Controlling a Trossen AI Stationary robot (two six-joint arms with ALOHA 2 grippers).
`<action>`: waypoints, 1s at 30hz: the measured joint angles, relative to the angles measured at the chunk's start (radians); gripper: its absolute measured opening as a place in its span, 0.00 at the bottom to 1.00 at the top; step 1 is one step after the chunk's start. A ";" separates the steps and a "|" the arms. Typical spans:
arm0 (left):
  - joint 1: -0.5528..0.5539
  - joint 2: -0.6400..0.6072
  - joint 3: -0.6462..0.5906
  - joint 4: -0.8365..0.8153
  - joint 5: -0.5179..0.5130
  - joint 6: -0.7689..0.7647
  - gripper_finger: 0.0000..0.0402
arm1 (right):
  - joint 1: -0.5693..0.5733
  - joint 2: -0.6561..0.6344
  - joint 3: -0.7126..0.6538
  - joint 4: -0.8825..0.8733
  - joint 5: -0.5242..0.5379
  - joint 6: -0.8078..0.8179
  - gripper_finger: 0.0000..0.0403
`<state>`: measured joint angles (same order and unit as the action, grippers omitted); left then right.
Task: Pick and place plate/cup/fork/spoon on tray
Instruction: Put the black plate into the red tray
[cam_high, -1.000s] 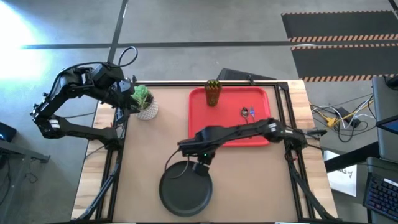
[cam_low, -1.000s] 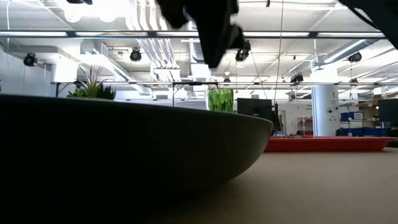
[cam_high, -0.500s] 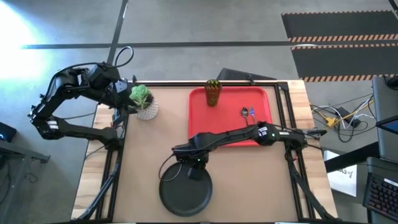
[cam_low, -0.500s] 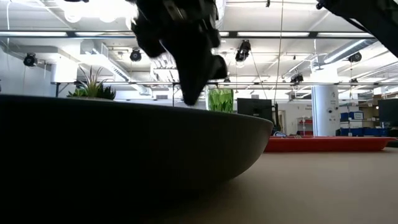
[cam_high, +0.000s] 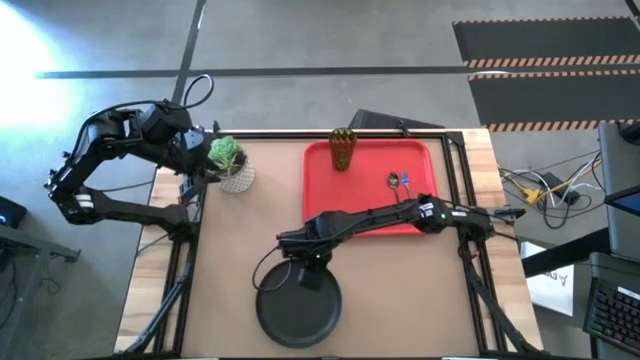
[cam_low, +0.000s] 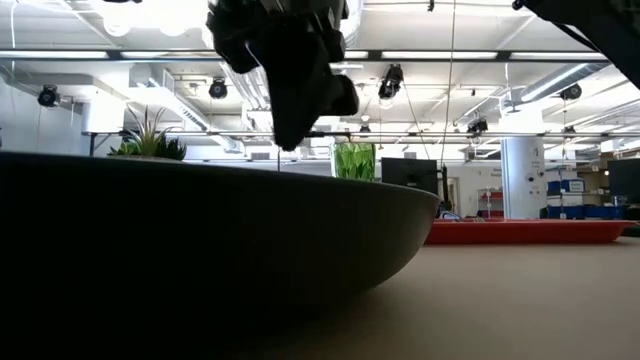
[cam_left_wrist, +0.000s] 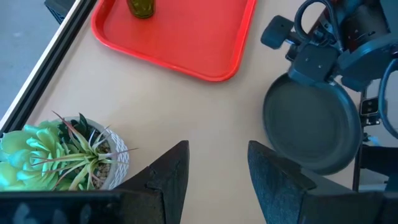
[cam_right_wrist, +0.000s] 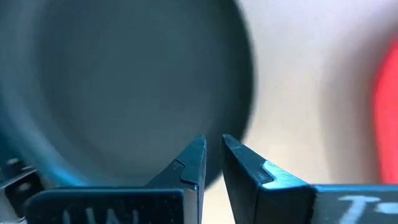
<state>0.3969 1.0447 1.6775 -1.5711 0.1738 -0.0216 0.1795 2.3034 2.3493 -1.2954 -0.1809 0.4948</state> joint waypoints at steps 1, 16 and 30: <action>0.000 0.000 0.000 0.000 0.004 0.000 0.37 | 0.002 -0.006 0.000 -0.018 0.030 0.020 0.10; 0.000 0.001 0.000 0.000 0.012 0.000 0.37 | 0.128 -0.406 0.000 -0.060 0.441 0.175 0.10; 0.000 0.034 0.000 0.000 0.015 -0.011 0.37 | 0.184 -0.526 -0.006 -0.241 0.676 0.270 0.22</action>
<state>0.3969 1.0782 1.6775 -1.5711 0.1886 -0.0328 0.3632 1.7776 2.3428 -1.5363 0.4949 0.7646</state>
